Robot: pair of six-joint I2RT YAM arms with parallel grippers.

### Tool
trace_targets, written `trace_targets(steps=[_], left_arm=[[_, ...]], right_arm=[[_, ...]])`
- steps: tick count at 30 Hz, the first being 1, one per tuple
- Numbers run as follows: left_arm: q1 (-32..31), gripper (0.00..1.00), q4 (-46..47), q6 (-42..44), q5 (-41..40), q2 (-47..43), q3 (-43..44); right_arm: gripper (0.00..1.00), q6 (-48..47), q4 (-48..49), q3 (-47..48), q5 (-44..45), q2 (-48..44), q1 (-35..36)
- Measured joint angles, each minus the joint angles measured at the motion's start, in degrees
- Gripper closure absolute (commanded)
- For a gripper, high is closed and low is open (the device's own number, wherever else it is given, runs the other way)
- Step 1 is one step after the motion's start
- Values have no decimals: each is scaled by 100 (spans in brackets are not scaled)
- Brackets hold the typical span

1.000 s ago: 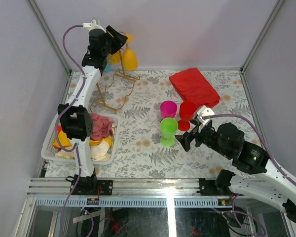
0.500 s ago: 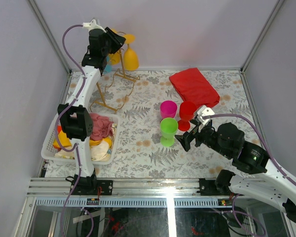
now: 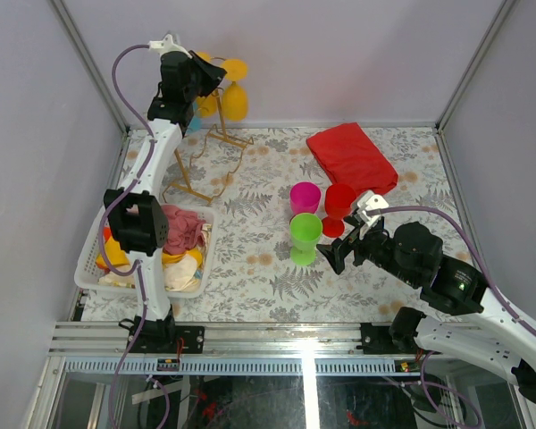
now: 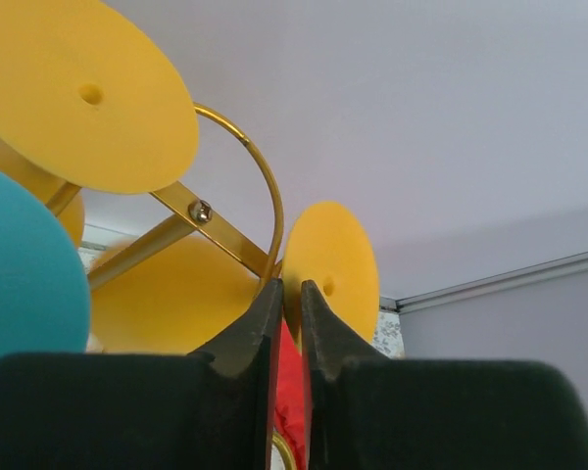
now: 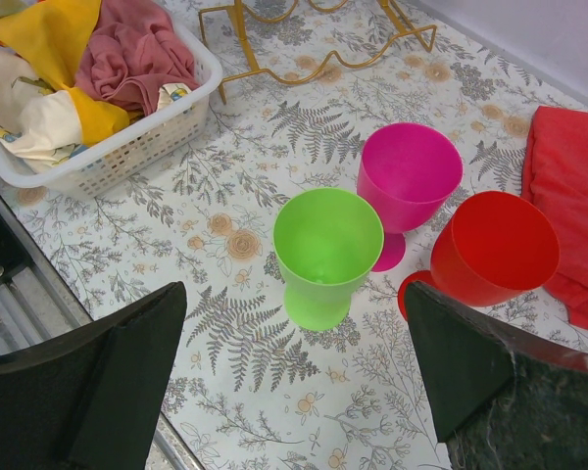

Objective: Take the wine glass off the wine glass rack
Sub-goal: Pick up the wine glass from the wine rack.

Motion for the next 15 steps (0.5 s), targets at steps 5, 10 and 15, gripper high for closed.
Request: trace_targets(steps=[5, 10, 15], left_arm=[[2, 100, 81, -177, 81, -31, -13], [7, 100, 94, -428, 208, -46, -63], [7, 100, 188, -691, 417, -50, -92]], right_arm=[[1, 2, -4, 0, 0, 0, 0], [1, 2, -13, 2, 0, -15, 0], [1, 2, -28, 2, 0, -44, 0]])
